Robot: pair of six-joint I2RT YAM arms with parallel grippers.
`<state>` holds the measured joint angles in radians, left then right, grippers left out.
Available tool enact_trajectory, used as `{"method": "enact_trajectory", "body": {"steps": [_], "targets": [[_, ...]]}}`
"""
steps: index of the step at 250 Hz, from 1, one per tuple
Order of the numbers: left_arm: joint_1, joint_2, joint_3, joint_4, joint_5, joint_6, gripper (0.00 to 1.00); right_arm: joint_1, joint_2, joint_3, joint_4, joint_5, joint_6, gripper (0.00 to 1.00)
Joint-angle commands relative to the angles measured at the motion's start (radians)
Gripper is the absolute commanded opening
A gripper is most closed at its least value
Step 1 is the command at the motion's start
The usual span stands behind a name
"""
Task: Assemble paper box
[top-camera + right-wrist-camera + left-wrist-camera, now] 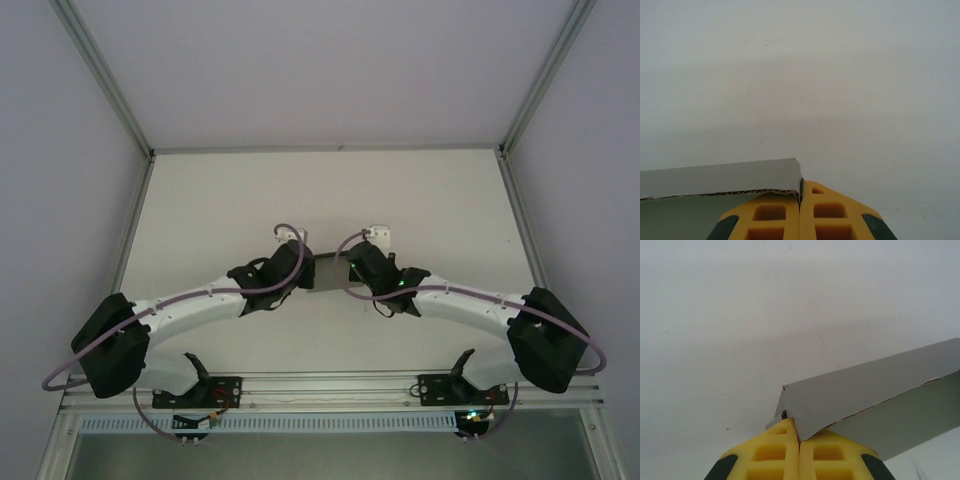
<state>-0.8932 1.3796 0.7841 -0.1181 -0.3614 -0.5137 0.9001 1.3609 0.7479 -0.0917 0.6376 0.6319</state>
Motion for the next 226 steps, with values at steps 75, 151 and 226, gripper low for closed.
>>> {"method": "enact_trajectory", "body": {"steps": [75, 151, 226], "targets": [[-0.093, 0.141, -0.085, -0.145, -0.070, -0.047, 0.00, -0.027, -0.094, 0.123, -0.318, -0.162, 0.023, 0.64], [-0.099, 0.100, -0.061, -0.153, -0.107, -0.009, 0.05, -0.126, -0.100, 0.187, -0.317, -0.232, 0.073, 0.76], [-0.098, 0.117, -0.024, -0.202, -0.111, 0.032, 0.05, -0.177, 0.012, 0.183, -0.342, -0.302, 0.120, 0.64]]}}
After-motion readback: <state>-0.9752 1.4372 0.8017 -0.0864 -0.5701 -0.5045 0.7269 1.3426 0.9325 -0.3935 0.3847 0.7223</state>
